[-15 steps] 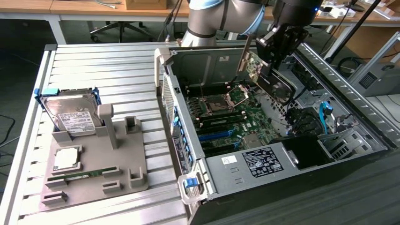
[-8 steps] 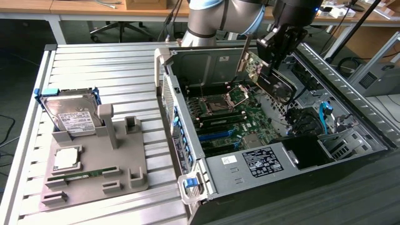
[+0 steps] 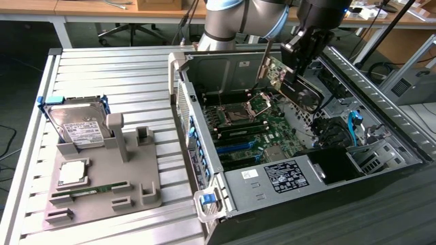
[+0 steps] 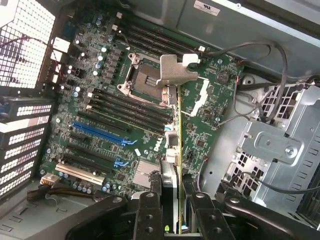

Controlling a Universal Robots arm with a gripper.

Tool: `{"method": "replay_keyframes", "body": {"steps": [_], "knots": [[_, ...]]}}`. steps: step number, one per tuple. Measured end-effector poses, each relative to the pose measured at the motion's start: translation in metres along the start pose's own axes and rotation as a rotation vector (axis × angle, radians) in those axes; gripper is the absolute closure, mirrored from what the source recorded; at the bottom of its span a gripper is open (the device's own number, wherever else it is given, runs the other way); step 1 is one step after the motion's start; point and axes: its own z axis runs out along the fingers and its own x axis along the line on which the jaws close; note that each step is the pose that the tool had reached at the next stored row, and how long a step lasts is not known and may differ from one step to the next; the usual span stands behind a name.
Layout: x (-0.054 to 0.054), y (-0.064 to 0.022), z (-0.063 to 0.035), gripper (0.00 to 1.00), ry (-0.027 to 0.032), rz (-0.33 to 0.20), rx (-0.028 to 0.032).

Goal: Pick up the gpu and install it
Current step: 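Insert the gpu into the slot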

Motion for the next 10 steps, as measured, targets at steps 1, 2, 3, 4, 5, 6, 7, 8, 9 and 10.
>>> {"method": "replay_keyframes", "body": {"steps": [1, 2, 3, 4, 5, 6, 7, 8, 9, 10], "knots": [[0.0000, 0.0000, 0.0001, 0.73, -0.0003, -0.006, -0.0001], [0.0000, 0.0000, 0.0001, 0.73, -0.0006, -0.012, -0.0002], [0.0000, 0.0000, 0.0003, 0.73, -0.0011, -0.020, -0.0004], [0.0000, 0.0000, 0.0003, 0.73, -0.0013, -0.024, -0.0004], [0.0000, 0.0000, 0.0004, 0.73, -0.0016, -0.029, -0.0005], [0.0000, 0.0000, 0.0005, 0.73, -0.0020, -0.036, -0.0006], [0.0000, 0.0000, 0.0006, 0.73, -0.0023, -0.044, -0.0007], [0.0000, 0.0000, 0.0007, 0.73, -0.0026, -0.049, -0.0008], [0.0000, 0.0000, 0.0007, 0.73, -0.0029, -0.054, -0.0009], [0.0000, 0.0000, 0.0008, 0.73, -0.0032, -0.059, -0.0009]]}}
